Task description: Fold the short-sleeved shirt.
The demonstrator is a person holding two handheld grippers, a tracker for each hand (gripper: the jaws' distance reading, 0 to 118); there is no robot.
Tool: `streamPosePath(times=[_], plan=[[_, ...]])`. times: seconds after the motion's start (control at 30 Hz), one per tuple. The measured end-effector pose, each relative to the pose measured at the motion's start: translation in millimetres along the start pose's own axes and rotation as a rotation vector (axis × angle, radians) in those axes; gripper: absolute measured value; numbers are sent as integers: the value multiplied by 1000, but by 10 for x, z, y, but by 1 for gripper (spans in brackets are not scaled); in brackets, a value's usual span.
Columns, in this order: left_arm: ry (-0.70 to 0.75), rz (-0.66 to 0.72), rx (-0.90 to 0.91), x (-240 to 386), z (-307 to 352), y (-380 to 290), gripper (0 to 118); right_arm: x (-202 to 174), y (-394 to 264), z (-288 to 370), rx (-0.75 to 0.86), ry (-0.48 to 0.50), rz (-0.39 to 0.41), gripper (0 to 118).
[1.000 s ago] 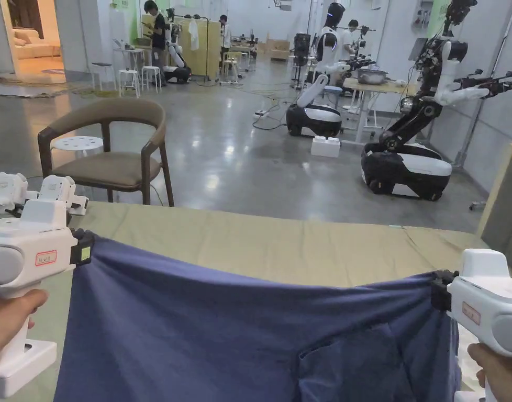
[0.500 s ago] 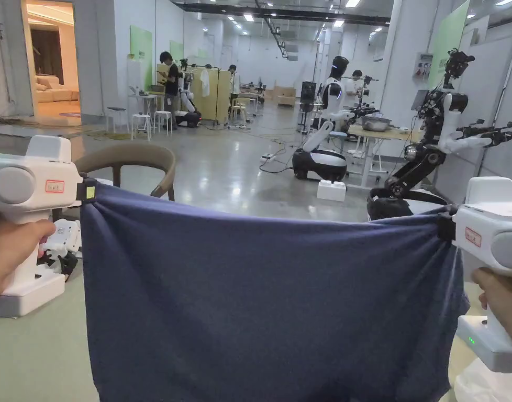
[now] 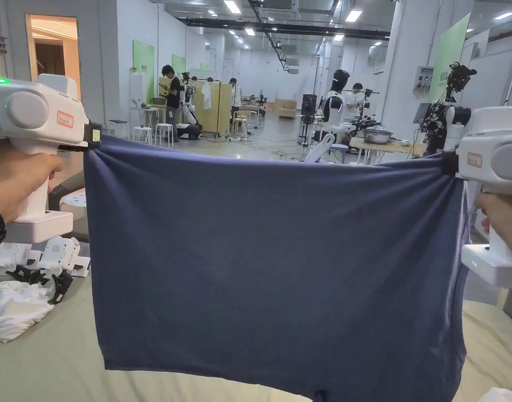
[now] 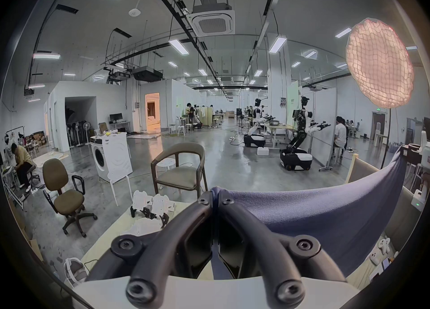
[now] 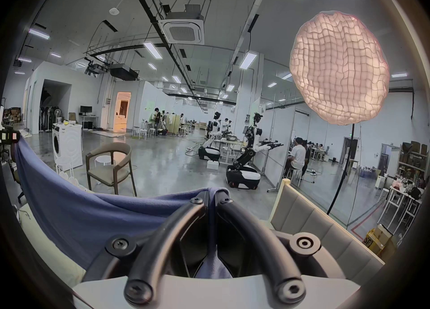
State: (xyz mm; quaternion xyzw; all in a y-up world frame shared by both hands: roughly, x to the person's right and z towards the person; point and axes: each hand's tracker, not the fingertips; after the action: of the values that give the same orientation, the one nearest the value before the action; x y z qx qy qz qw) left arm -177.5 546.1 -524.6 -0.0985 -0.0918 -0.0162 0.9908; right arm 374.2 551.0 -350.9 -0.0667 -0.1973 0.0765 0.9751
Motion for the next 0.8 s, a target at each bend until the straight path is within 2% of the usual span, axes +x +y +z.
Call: streamPosePath(times=[0.2, 0.4, 0.6, 0.8], plan=[[14, -29, 30, 25, -132, 221, 0, 24, 250, -94, 34, -3, -32, 2], [18, -35, 37, 43, -235, 81, 0, -22, -4, -142, 39, -11, 2, 2], [-2, -13, -30, 67, -270, -545, 0, -103, -670, -89, -21, 3, 33, 2], [-31, 20, -134, 37, -90, -1512, 0, -193, -1473, 282, -101, 37, 90, 2]])
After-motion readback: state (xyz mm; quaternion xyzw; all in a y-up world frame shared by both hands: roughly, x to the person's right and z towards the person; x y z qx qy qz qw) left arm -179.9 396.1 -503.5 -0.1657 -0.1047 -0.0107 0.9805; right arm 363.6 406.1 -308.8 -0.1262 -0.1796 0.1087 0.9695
